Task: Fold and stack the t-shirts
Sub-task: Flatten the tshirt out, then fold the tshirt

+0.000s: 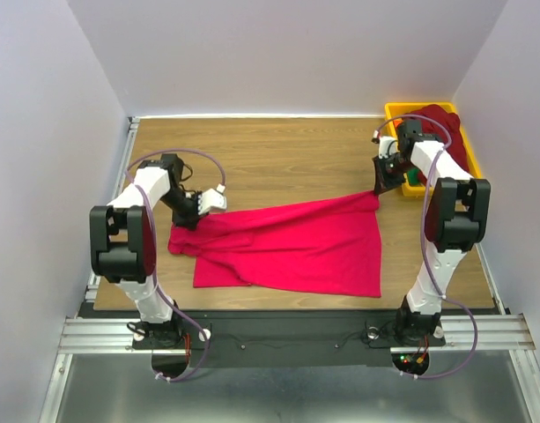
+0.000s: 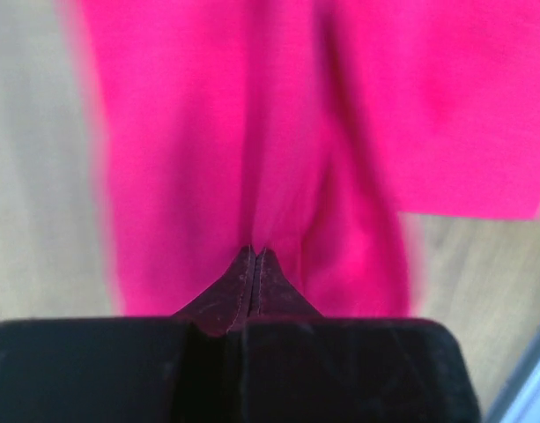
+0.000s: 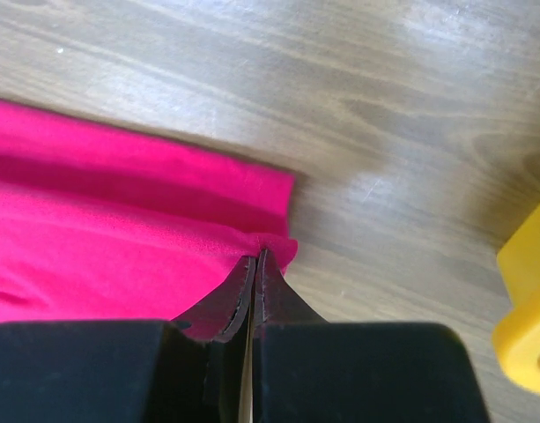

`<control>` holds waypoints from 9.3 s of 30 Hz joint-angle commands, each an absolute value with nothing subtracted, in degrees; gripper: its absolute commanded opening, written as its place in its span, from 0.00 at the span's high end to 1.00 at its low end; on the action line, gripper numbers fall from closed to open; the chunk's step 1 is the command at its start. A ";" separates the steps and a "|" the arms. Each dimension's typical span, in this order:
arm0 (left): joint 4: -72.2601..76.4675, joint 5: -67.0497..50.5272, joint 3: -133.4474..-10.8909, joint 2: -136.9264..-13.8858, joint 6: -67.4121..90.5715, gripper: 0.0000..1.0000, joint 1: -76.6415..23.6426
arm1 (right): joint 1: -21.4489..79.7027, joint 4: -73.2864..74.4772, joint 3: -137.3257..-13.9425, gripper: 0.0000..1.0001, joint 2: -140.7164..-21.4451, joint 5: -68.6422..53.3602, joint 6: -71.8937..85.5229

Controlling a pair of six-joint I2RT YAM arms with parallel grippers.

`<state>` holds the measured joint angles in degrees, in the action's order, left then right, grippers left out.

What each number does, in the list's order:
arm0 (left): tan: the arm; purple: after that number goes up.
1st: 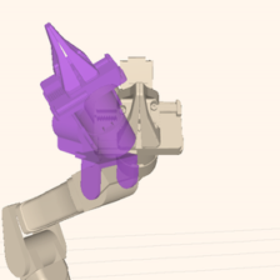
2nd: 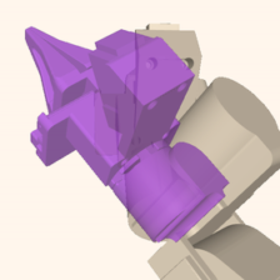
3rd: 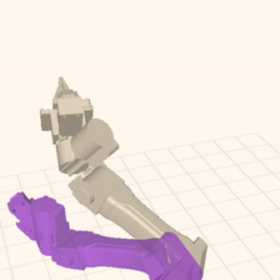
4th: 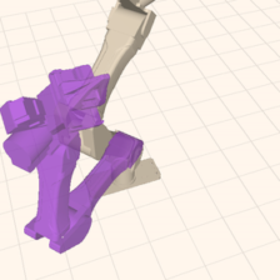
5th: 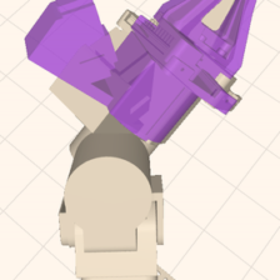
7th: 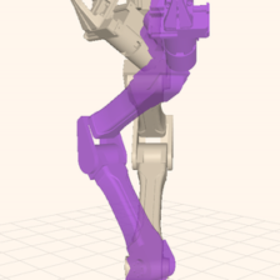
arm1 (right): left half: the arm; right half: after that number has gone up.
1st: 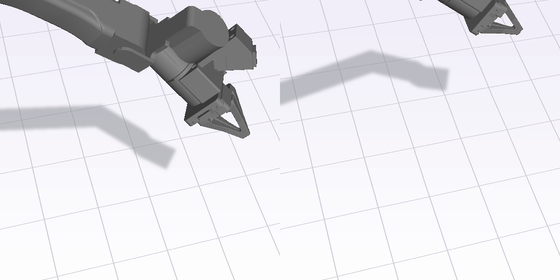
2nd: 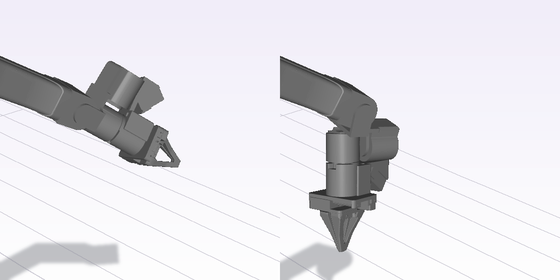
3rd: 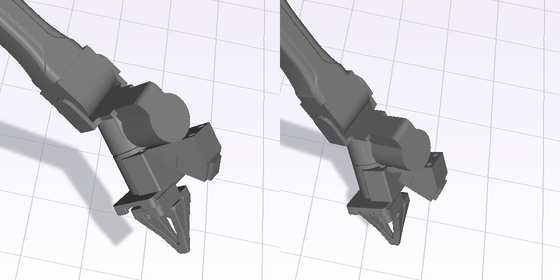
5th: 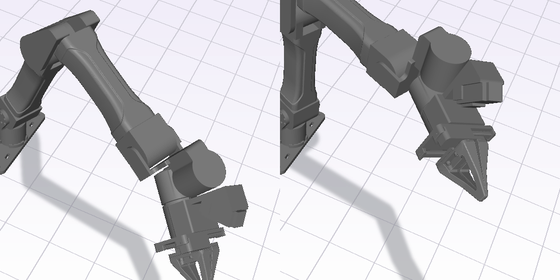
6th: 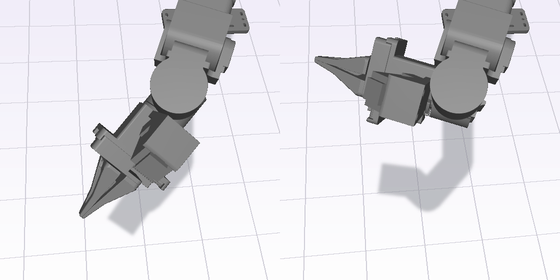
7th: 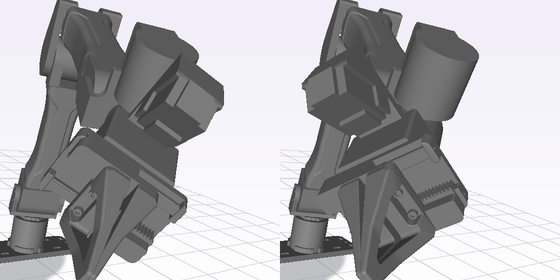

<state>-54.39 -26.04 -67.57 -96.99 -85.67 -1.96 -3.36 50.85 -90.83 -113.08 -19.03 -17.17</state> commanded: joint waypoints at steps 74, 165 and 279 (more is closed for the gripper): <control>-44.56 -30.76 -69.26 -101.51 -83.58 0.55 -20.39 | -3.69 53.35 -90.09 0.99 -115.40 -23.38 -21.62; -8.15 -23.46 -109.96 -50.09 -26.10 1.00 12.57 | -3.69 23.99 -129.83 0.99 -73.83 3.08 -28.21; -41.57 -16.79 -55.99 -73.74 -39.55 1.00 -10.72 | 0.70 17.40 -93.78 0.99 -117.77 -19.60 -71.10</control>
